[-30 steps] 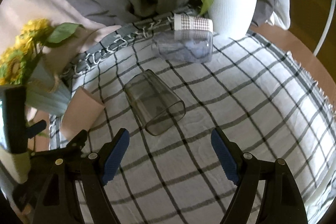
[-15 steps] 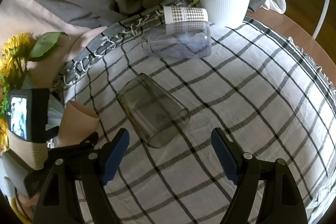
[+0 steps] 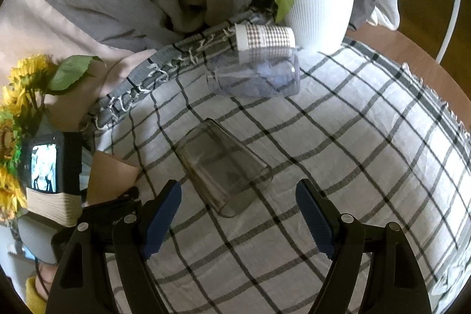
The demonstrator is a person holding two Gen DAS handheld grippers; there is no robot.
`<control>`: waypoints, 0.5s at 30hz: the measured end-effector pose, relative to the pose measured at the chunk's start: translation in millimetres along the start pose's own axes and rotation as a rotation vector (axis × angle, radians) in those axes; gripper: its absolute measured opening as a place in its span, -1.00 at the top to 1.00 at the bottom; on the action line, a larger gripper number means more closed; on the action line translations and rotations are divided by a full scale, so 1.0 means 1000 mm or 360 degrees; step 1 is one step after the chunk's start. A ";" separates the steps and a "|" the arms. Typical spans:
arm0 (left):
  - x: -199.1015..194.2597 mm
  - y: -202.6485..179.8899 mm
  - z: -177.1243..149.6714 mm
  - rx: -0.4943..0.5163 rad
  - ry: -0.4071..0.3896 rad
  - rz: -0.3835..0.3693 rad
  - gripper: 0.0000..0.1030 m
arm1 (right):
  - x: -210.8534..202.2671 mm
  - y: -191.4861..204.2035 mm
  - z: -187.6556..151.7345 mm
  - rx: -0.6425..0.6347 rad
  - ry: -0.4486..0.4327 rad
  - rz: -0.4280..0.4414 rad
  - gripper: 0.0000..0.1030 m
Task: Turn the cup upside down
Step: 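Lift the pink cup with the left tool and carry it toward the right tool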
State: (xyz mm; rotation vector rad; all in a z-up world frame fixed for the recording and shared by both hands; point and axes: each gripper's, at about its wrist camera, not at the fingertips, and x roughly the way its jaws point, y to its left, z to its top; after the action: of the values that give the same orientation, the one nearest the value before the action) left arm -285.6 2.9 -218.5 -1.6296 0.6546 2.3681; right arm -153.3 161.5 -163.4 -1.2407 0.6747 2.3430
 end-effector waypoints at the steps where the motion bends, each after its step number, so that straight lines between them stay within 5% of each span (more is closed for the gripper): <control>1: -0.004 0.000 -0.002 -0.0009 -0.0009 -0.0003 -0.57 | -0.001 0.000 0.001 -0.0028 -0.0003 0.0006 -0.55; 9: -0.071 -0.021 -0.037 -0.0204 -0.0080 -0.0047 -0.57 | -0.019 -0.031 0.007 -0.0121 0.0058 0.0103 -0.55; 15: -0.115 -0.052 -0.075 -0.0448 -0.0100 -0.0219 -0.57 | -0.050 -0.062 0.008 -0.0282 0.0050 0.0144 -0.55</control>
State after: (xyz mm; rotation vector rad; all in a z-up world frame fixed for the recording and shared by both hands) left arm -159.3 24.5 -147.2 -1.6358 0.1952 2.4851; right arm -98.0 209.4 -131.3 -1.3505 0.5535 2.5080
